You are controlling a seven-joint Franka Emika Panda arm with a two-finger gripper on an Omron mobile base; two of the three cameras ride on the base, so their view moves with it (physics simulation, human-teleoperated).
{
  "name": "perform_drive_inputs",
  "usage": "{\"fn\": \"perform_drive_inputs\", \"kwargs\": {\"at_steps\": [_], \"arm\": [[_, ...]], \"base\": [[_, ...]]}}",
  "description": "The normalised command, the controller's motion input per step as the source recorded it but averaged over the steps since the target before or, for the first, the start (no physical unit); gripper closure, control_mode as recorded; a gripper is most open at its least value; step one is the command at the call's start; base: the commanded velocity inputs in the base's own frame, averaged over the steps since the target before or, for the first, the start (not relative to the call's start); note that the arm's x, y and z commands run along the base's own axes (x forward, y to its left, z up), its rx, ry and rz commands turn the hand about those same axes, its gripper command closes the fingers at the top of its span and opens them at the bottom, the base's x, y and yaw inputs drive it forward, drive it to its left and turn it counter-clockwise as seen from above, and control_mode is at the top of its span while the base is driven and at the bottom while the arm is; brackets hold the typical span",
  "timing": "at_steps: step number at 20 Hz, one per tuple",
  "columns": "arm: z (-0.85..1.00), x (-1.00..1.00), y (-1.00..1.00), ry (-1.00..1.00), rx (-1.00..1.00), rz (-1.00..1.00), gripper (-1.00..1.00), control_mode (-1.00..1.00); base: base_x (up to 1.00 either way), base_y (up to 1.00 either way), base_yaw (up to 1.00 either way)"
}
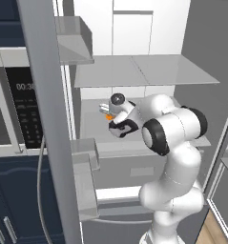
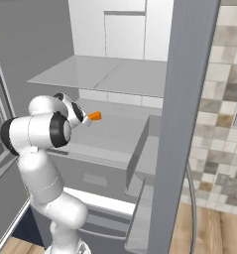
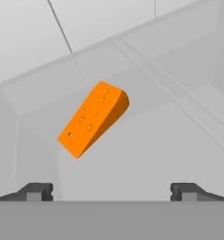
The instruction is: Take the cheese, chicken drumstick, and lime from the fridge and place them on the plate on the dining counter to create an appetizer plate.
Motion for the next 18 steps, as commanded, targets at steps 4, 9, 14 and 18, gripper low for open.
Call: {"fn": "perform_drive_inputs", "kwargs": {"at_steps": [4,9,14,18], "arm": [[-0.27,0.47,0.1,0.02,0.0,-0.07,-1.0,-1.0],[-0.25,0.52,0.12,0.0,0.0,-0.08,-1.0,-1.0],[-0.31,0.55,0.13,0.0,0.0,-0.07,-1.0,-1.0],[-0.14,0.59,0.13,0.02,0.0,-0.09,-1.0,-1.0]], "base": [[0.0,0.0,0.0],[0.0,0.0,0.0],[0.0,0.0,0.0],[0.0,0.0,0.0]]}}
